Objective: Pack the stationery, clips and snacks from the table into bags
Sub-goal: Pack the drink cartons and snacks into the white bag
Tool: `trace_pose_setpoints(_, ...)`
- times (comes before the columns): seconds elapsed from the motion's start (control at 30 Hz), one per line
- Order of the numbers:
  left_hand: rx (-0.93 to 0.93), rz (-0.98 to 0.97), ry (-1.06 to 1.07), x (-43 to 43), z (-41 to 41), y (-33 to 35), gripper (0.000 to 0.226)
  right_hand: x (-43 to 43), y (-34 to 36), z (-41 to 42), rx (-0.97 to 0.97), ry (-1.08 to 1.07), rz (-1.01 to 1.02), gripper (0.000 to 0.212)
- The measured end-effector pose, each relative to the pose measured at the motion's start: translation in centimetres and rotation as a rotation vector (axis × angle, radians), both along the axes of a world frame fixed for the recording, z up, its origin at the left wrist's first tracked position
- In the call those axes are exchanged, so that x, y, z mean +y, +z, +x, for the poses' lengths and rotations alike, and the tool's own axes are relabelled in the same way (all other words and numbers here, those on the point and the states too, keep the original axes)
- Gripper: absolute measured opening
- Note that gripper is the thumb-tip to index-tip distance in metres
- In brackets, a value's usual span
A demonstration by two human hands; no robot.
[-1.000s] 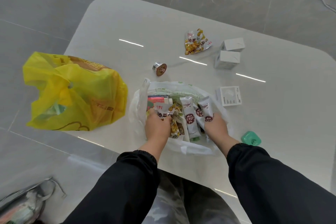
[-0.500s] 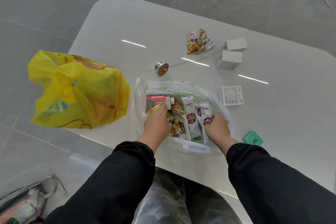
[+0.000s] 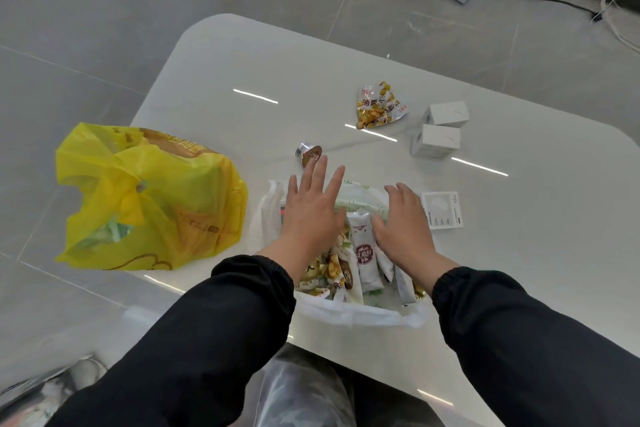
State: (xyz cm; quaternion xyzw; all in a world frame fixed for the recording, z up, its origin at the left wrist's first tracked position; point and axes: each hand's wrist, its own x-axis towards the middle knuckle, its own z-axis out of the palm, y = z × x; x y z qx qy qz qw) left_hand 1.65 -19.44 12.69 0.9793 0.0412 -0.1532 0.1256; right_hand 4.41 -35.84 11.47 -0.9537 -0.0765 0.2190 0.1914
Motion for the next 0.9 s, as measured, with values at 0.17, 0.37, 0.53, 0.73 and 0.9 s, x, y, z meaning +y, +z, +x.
trace_pose_setpoints(0.17, 0.015, 0.005, 0.090, 1.8, 3.3, -0.5, 0.064, 0.8, 0.3, 4.2, -0.026, 0.031, -0.036, 0.058)
trace_pose_setpoints(0.37, 0.090, 0.005, 0.203, 4.6, 8.5, -2.8, 0.067, 2.1, -1.3, 9.4, -0.019, 0.055, -0.092, 0.059)
trace_pose_setpoints(0.53, 0.175, -0.038, 0.279, 6.3, 12.3, -6.6, 0.070, 3.7, -3.5, 14.0, -0.011, 0.008, -0.090, 0.060)
trace_pose_setpoints(0.73, 0.245, -0.005, 0.189, 7.5, 14.5, -10.1, 0.050, 5.0, -6.6, 18.3, 0.032, -0.045, -0.108, 0.057)
trace_pose_setpoints(0.9, 0.254, -0.125, 0.287, 8.5, 15.4, -11.9, 0.024, 5.6, -8.1, 20.2, 0.051, -0.179, -0.039, 0.054)
